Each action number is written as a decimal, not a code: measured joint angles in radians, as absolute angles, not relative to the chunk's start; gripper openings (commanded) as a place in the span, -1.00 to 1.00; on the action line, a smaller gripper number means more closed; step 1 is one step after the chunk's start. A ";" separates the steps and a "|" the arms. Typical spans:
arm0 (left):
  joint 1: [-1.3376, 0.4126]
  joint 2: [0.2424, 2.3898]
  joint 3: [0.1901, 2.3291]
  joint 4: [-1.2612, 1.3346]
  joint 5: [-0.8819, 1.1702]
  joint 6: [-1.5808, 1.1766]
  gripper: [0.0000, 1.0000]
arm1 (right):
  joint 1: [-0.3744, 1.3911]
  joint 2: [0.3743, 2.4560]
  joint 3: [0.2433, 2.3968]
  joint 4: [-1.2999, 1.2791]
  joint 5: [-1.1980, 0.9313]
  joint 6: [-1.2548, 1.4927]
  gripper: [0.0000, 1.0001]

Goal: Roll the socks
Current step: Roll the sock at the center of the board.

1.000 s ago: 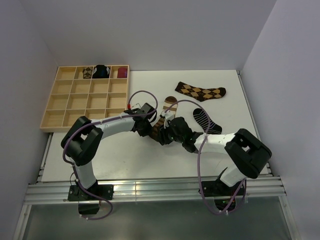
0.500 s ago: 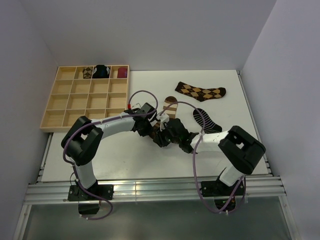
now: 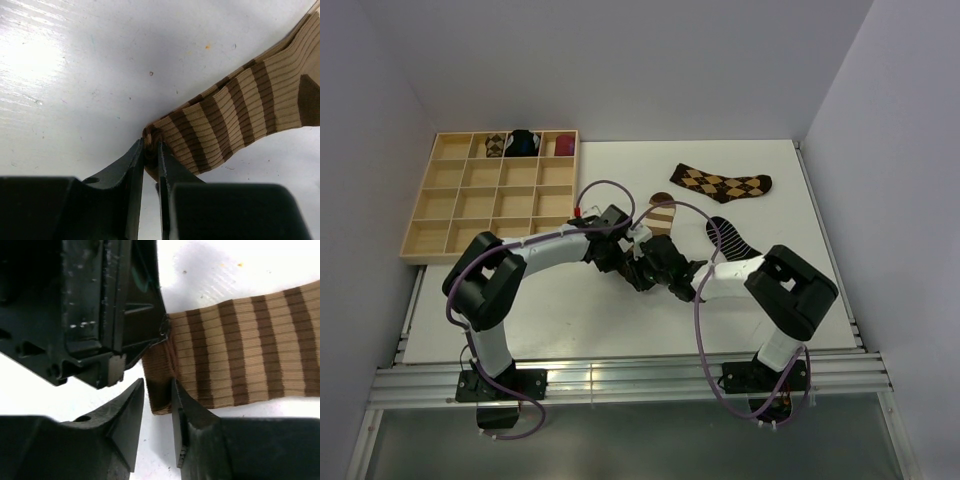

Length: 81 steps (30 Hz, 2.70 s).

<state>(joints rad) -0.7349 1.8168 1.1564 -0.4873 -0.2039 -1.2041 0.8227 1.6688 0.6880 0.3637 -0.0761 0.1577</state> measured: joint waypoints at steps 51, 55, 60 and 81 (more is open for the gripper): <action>-0.716 1.631 0.854 -0.126 -0.169 -1.250 0.19 | 0.421 1.998 0.849 0.344 -0.967 0.691 -1.00; -0.716 1.657 0.871 -0.132 -0.165 -1.250 0.06 | 0.421 1.998 0.850 0.342 -0.967 0.691 -1.00; -0.716 1.694 0.897 -0.151 -0.161 -1.252 -0.16 | 0.421 1.998 0.851 0.339 -0.966 0.690 -1.00; -0.713 1.783 1.082 -0.364 -0.146 -1.186 -0.92 | 0.506 1.743 0.791 0.169 -0.621 0.461 -0.08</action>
